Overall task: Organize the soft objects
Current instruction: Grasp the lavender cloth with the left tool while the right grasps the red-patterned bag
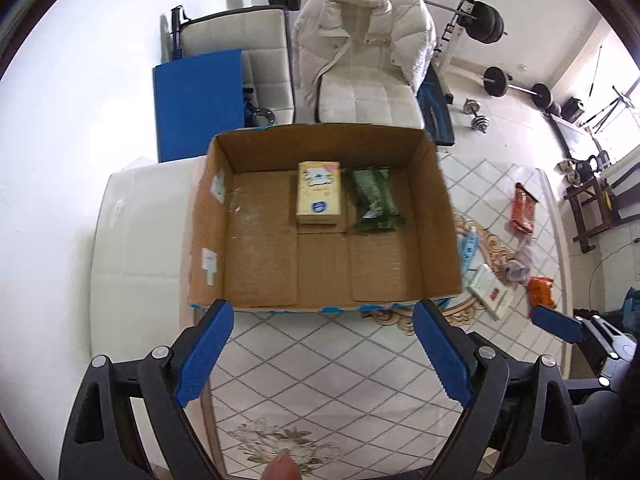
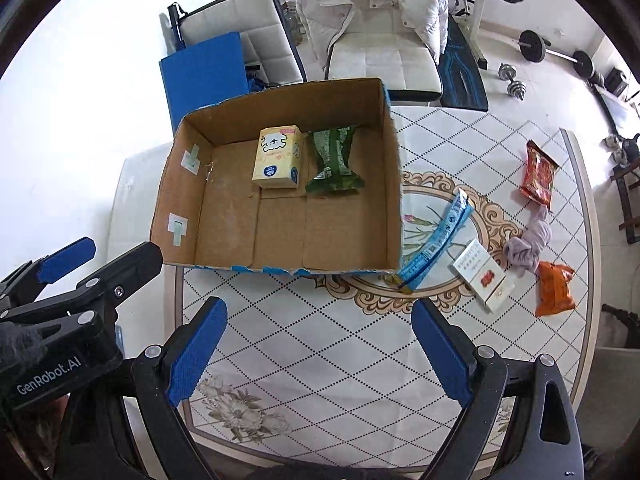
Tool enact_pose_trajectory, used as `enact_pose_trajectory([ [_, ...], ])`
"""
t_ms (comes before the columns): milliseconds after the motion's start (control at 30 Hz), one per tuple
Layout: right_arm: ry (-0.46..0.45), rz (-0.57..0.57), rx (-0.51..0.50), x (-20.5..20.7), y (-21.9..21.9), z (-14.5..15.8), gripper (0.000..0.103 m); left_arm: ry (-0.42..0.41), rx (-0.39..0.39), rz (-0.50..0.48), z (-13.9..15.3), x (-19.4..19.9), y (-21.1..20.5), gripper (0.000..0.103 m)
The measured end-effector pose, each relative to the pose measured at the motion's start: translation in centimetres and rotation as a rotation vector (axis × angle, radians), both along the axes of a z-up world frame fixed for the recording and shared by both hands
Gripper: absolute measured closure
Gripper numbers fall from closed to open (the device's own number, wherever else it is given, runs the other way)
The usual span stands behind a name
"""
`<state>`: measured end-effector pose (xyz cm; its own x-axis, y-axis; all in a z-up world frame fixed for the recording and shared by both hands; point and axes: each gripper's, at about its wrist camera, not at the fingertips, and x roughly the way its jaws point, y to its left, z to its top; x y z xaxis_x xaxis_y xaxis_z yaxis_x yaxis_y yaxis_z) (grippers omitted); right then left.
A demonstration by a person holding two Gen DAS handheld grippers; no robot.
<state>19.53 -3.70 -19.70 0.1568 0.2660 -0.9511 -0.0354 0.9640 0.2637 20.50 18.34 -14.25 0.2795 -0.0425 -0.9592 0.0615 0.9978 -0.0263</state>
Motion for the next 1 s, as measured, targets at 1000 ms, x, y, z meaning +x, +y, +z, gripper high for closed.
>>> enact_pose_trajectory([
  [1000,0.431,-0.335,0.104,19.3,-34.2,-26.4,0.011,0.44,0.008,0.006,-22.0,14.9,-30.1,0.011],
])
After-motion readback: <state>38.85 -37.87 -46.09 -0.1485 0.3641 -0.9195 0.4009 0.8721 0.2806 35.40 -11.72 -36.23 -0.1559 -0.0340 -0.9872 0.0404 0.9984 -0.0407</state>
